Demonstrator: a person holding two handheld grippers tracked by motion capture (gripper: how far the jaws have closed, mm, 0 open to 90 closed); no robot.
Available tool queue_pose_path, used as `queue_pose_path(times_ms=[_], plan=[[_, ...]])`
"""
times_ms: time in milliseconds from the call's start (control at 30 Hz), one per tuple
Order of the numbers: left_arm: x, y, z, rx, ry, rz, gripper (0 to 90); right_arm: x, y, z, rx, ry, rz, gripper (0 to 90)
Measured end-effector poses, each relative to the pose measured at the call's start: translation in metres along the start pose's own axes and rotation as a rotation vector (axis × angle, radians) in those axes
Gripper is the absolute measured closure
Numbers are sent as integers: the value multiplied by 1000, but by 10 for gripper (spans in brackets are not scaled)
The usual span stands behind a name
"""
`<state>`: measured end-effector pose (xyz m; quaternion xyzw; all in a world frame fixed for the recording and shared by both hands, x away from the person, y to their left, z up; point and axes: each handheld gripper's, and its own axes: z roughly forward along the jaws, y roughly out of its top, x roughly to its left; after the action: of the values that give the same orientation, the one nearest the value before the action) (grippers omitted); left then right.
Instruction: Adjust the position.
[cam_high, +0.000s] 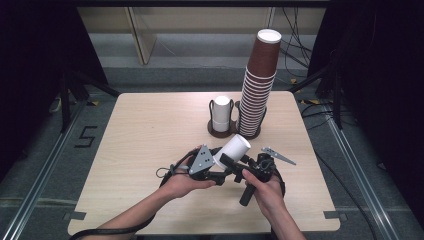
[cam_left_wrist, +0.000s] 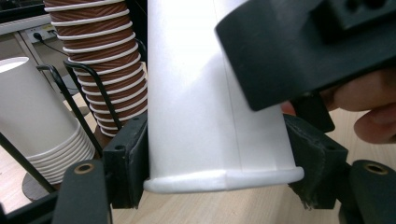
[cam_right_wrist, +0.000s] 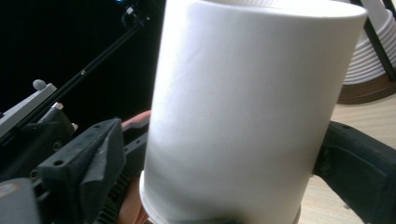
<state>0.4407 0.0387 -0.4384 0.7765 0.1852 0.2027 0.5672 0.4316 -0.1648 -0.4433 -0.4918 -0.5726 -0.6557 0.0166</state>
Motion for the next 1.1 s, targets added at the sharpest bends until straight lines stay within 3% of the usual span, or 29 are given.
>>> queue_pose_path(times_ms=[100, 133, 200, 267, 533, 633, 667, 733, 767, 800, 867, 967, 1033, 1067, 1100], plan=[[2, 1, -2, 9, 3, 24, 306, 0, 1, -2, 5, 3, -12, 13], [3, 1, -3, 13, 3, 35, 306, 2, 1, -4, 16, 4, 25, 12], [6, 3, -7, 21, 15, 46, 306, 0, 2, -8, 22, -14, -40, 13], [8, 4, -9, 17, 25, 40, 306, -1, 2, -11, 28, -22, -66, 12], [15, 5, -16, 38, 35, 58, 304, -9, 4, -29, 30, -57, -112, 15], [17, 5, -16, 63, 23, 69, 305, -16, 3, -39, 36, -76, -173, 31], [17, 5, -16, 63, 23, 69, 305, -16, 3, -39, 36, -76, -173, 31], [17, 5, -16, 80, 15, 79, 306, -19, 2, -41, 62, -89, -193, 45], [16, 5, -17, 95, 17, 99, 306, -22, 1, -42, 92, -94, -236, 55], [16, 5, -17, 95, 17, 99, 306, -22, 1, -42, 92, -94, -236, 55], [15, 5, -19, 109, 9, 112, 305, -26, -1, -43, 125, -116, -295, 61], [16, 6, -20, 114, 5, 113, 306, -28, -2, -43, 139, -125, -310, 68], [17, 6, -21, 127, -1, 117, 305, -27, -2, -44, 151, -144, -295, 72], [18, 6, -21, 125, 0, 117, 306, -32, -2, -44, 148, -154, -342, 75], [19, 6, -22, 129, -1, 116, 306, -31, -3, -44, 155, -151, -320, 76]])
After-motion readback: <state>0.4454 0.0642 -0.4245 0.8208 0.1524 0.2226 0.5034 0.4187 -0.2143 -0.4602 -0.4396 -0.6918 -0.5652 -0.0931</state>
